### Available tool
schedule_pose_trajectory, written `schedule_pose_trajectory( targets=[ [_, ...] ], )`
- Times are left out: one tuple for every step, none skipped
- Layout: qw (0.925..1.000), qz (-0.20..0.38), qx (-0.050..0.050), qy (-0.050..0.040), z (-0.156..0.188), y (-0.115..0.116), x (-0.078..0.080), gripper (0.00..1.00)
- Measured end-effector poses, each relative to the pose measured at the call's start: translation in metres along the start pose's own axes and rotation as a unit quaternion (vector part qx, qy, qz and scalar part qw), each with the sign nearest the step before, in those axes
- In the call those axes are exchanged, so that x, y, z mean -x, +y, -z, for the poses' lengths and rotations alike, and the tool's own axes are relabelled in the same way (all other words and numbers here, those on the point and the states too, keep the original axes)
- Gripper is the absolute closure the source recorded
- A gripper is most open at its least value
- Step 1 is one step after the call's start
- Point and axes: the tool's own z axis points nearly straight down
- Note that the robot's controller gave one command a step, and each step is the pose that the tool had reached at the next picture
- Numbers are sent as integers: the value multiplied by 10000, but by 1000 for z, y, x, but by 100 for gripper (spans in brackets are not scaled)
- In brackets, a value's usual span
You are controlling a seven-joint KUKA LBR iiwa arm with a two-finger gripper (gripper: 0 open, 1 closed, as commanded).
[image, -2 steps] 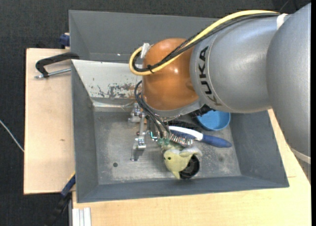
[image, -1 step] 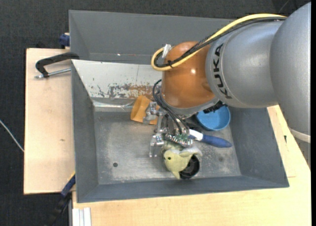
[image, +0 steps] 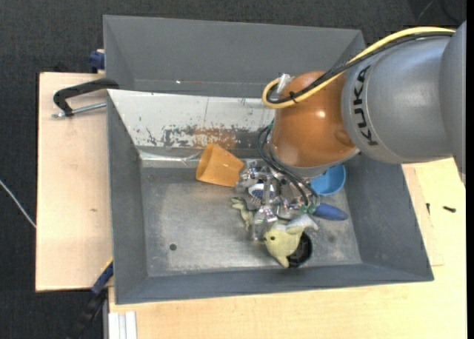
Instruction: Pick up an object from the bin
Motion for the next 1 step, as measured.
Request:
schedule_pose_trajectory(
  targets=[
    [10000, 42, 67, -3, -32, -62, 11, 0]
  ],
)
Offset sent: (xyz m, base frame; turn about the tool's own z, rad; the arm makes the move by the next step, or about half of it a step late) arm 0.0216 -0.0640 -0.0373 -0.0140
